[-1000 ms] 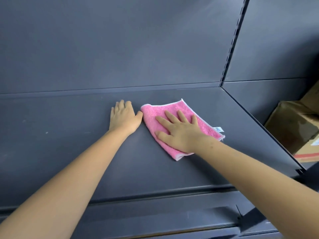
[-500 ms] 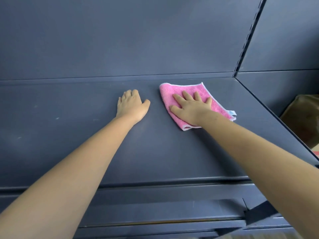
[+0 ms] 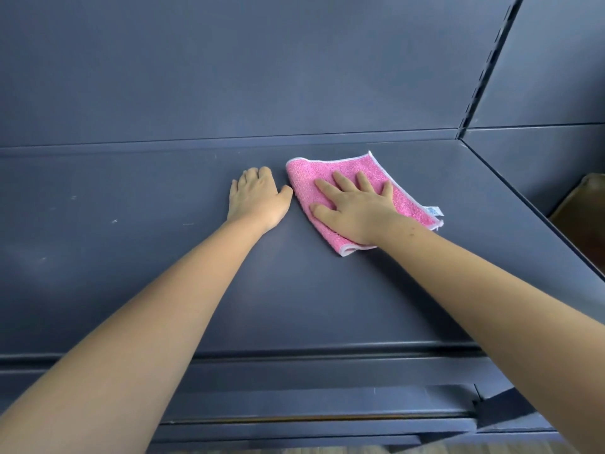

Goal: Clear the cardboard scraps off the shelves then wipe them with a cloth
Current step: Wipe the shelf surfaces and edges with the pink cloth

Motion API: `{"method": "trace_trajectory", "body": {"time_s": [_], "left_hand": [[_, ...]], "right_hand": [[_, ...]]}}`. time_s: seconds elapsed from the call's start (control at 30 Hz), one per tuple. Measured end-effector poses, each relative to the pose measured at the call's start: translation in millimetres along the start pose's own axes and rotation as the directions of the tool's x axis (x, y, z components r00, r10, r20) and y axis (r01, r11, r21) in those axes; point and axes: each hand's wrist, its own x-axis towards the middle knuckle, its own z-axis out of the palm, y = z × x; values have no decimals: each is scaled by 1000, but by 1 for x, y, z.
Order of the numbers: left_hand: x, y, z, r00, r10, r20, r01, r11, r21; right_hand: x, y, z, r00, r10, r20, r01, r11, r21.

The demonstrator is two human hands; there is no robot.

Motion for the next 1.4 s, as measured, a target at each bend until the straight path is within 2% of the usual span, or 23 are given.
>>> {"method": "trace_trajectory", "body": {"time_s": [0.37,0.57,0.7,0.9,1.0,1.2,1.4], "left_hand": [[0,-2,0,1000,10,15,-9,1000,-27],[2,-4,-3,997,31,68,-25,996,-82],[4,-29,-19,998,19,56,-9,985,-170],[12,-100,-44,1000,-5,10,6,1000,-7],[13,-117,-43,1000,29,11,-29,1000,-11],[17,-122,-35,994,106,24,-106,994,5],[14,-121,-37,994,110,-2,-110,994,-8]], "right_hand": [[-19,16,0,1000,-29,6,29,1000,-6],[11,58,-17,971,239,-1,-239,970,-33],[57,22,-15,960,279,15,-278,960,-28],[74,-82,3,987,159,-9,-159,987,-22],[59,-116,11,992,127,-17,-127,992,-22],[-1,-133,23,985,165,-57,-165,986,7],[-51,-120,24,968,247,-42,-247,969,14]]}}
